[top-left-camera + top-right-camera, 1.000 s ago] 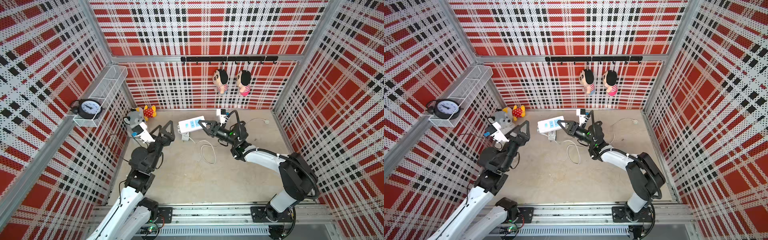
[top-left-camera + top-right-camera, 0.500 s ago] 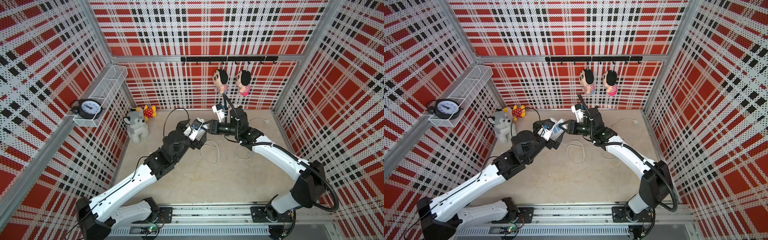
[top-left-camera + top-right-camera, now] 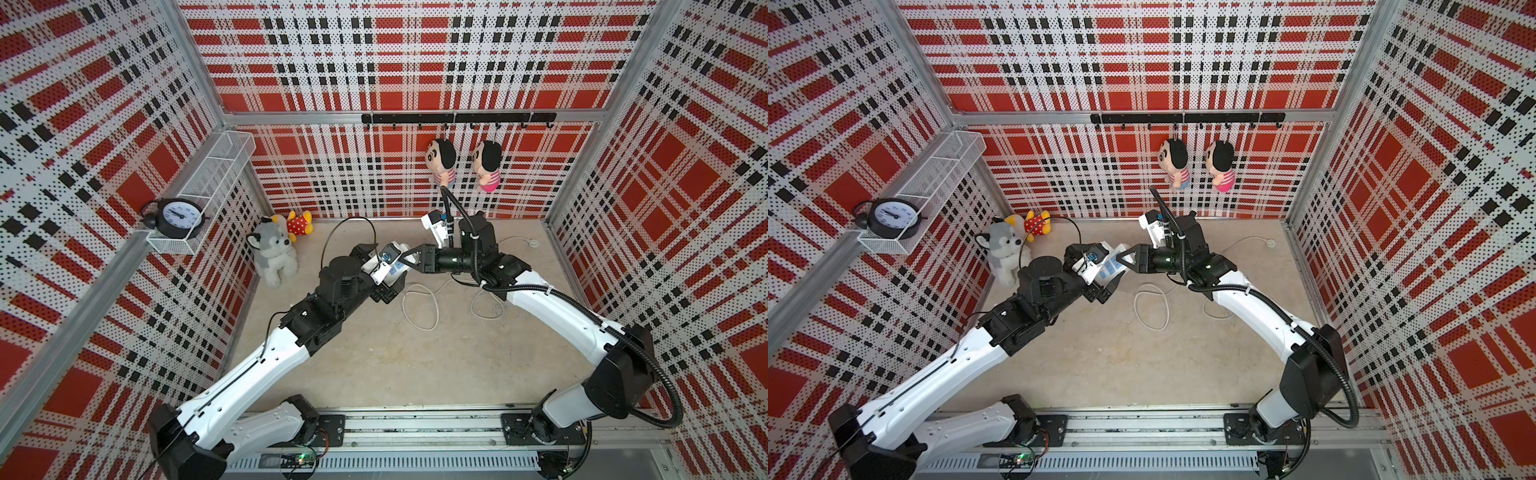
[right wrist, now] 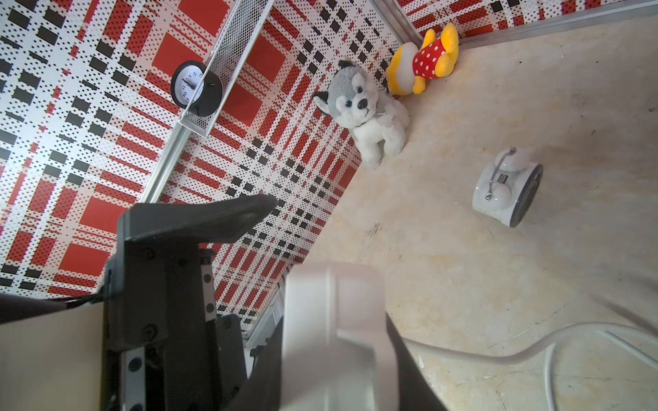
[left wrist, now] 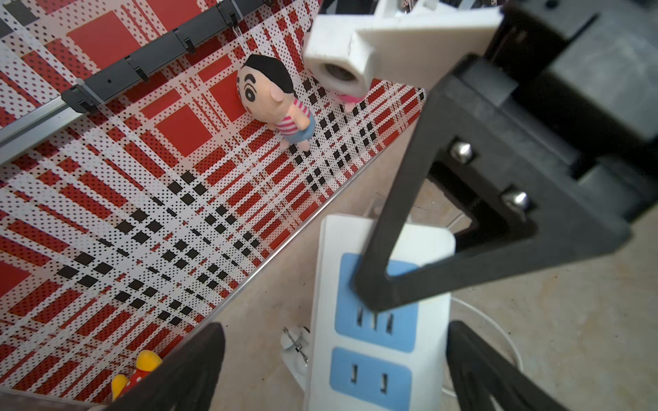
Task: Unwrap the cord wrapped around the power strip
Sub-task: Adjust the power strip.
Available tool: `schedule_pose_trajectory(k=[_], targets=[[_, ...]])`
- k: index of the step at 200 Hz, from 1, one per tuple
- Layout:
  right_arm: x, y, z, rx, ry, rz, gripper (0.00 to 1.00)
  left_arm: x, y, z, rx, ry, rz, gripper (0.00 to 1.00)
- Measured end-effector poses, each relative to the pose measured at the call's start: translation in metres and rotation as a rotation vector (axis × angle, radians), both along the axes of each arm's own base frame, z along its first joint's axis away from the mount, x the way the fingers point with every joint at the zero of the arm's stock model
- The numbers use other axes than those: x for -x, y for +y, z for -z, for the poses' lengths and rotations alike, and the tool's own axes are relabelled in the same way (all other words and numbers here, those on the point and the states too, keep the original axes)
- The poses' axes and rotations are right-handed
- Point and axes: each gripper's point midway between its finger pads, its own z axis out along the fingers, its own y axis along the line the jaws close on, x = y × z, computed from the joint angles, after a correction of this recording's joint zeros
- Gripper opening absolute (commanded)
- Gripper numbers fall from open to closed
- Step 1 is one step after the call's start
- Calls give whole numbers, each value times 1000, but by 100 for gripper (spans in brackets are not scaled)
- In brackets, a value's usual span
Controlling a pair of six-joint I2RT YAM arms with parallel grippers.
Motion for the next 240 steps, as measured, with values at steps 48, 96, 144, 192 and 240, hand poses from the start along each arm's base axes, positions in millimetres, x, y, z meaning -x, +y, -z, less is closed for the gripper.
schedule_pose_trajectory(k=[48,96,144,192,240], targets=[[4,0,1,5,-6,-28,0,1,0,5,-3,20,61,98],[6,0,3,17,-16,-43,0,-4,-3,19,-17,58,118,99],[11,1,-1,15,-24,-71,0,-6,-9,38,-38,119,155,75],[11,3,-5,6,-44,-73,46,-2,-11,39,-14,149,185,33],[13,-26,-17,-3,-130,15,96,-2,25,21,243,191,-52,0]])
